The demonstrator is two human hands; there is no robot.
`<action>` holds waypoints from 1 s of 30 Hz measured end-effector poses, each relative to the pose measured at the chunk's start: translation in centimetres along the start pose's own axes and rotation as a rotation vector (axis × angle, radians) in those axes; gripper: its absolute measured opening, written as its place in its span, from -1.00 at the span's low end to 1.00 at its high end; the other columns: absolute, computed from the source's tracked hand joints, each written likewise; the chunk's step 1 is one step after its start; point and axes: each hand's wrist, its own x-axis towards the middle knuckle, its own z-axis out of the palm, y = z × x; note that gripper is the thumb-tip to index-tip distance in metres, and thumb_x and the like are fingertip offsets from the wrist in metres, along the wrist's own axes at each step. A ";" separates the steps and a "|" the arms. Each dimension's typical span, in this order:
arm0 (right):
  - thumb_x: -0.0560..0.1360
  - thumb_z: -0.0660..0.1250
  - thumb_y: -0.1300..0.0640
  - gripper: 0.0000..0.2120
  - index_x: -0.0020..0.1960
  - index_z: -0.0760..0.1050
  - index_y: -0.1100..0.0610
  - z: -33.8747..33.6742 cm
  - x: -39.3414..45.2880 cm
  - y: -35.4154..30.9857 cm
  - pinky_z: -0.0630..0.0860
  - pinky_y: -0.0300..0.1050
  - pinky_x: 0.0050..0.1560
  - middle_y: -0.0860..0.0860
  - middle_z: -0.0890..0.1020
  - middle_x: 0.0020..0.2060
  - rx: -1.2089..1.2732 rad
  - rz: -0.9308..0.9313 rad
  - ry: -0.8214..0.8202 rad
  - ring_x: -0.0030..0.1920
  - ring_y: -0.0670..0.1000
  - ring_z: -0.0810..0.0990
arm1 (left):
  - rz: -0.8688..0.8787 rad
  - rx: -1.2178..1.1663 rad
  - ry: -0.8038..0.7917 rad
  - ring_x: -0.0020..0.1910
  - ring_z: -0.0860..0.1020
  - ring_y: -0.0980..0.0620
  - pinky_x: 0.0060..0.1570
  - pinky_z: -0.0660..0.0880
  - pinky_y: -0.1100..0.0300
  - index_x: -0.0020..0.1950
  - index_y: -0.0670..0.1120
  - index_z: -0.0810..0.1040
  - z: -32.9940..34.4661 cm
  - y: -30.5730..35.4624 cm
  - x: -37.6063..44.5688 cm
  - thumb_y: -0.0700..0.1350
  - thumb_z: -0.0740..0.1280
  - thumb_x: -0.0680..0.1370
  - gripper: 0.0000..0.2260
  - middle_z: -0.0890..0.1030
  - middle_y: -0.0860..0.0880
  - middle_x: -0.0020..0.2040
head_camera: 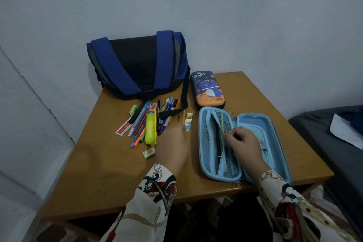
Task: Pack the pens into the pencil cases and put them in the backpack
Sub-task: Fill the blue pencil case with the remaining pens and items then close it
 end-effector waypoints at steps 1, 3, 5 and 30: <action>0.47 0.40 0.11 -0.73 -0.39 0.50 0.02 0.0 0.0 0.0 0.53 0.15 -0.06 -0.08 0.56 -0.33 0.001 0.000 0.000 -0.18 0.02 0.55 | 0.001 -0.063 -0.014 0.00 0.58 0.01 -0.02 0.55 0.11 0.24 -0.05 0.52 -0.4 0.6 -0.6 -0.17 0.24 0.59 -0.76 0.59 -0.01 0.07; 0.47 0.40 0.12 -0.73 -0.39 0.50 0.03 0.0 0.0 0.0 0.52 0.15 -0.06 -0.06 0.56 -0.34 -0.001 -0.002 -0.002 -0.17 0.03 0.55 | 0.018 -0.146 -0.084 -0.15 0.58 0.06 -0.12 0.58 0.11 0.21 -0.01 0.53 -0.7 1.9 -1.8 -0.12 0.25 0.58 -0.78 0.60 0.04 0.03; 0.47 0.41 0.12 -0.74 -0.39 0.50 0.02 0.0 0.0 0.0 0.51 0.15 -0.05 -0.06 0.56 -0.34 -0.010 -0.011 0.002 -0.17 0.03 0.54 | 0.050 -0.151 -0.165 -0.21 0.57 0.08 -0.29 0.50 0.24 0.18 -0.02 0.54 -0.1 3.1 -2.6 -0.10 0.24 0.60 -0.82 0.60 0.03 0.01; 0.47 0.39 0.13 -0.74 -0.39 0.52 0.06 -0.1 -0.1 -0.4 0.54 0.16 -0.07 -0.04 0.57 -0.34 -0.012 -0.003 -0.006 -0.22 -0.01 0.56 | 0.064 -0.081 0.200 0.23 0.42 -0.01 0.15 0.39 0.14 0.23 -0.03 0.55 1.2 -0.6 0.9 -0.12 0.21 0.62 -0.78 0.55 0.00 0.15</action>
